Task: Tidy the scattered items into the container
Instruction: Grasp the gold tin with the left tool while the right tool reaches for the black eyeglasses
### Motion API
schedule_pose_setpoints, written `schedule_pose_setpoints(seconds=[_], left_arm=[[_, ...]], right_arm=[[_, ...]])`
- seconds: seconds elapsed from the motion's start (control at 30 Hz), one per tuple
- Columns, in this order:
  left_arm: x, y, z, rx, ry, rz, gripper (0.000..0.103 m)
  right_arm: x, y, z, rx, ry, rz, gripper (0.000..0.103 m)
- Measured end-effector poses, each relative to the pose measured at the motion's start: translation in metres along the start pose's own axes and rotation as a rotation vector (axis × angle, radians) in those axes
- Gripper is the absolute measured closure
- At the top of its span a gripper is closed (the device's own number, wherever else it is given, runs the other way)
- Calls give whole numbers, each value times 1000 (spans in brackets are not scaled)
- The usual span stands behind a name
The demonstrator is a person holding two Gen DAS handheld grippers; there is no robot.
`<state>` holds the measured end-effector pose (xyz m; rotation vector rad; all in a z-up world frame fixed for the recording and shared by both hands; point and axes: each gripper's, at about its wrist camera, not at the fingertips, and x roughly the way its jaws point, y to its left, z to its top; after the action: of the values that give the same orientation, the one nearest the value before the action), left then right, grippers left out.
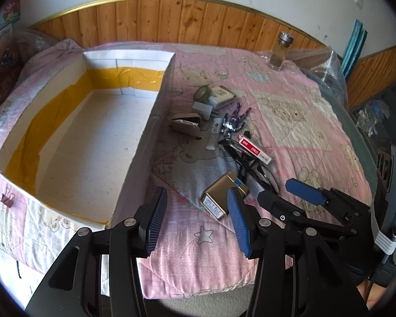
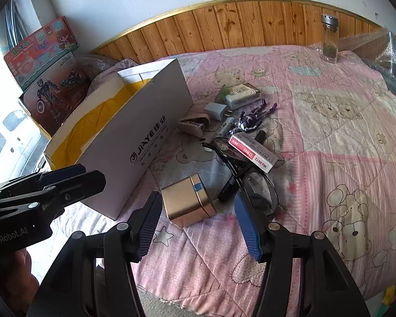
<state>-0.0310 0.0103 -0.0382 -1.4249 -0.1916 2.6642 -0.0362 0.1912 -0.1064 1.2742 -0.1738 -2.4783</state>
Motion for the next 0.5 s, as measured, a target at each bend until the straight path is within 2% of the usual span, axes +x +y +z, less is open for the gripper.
schedule_pose_setpoints(seconds=[0.17,0.23,0.3,0.37,0.5], left_arm=[[24,-2,2,-6,51,-37,53],[33,-5,1,-3,69,-62,53],[41,-8,-1,2,85,-90,53],[49,-10,-2,8,102,-114,53],[63,-17,-4,25,128,-119,53]], right_arm=[[17,-22,2,38,35,6,45],[22,-31,4,56,50,19,50],[28,-39,4,70,70,39,64],[33,-45,5,75,83,50,71],[39,-53,7,78,92,72,72]])
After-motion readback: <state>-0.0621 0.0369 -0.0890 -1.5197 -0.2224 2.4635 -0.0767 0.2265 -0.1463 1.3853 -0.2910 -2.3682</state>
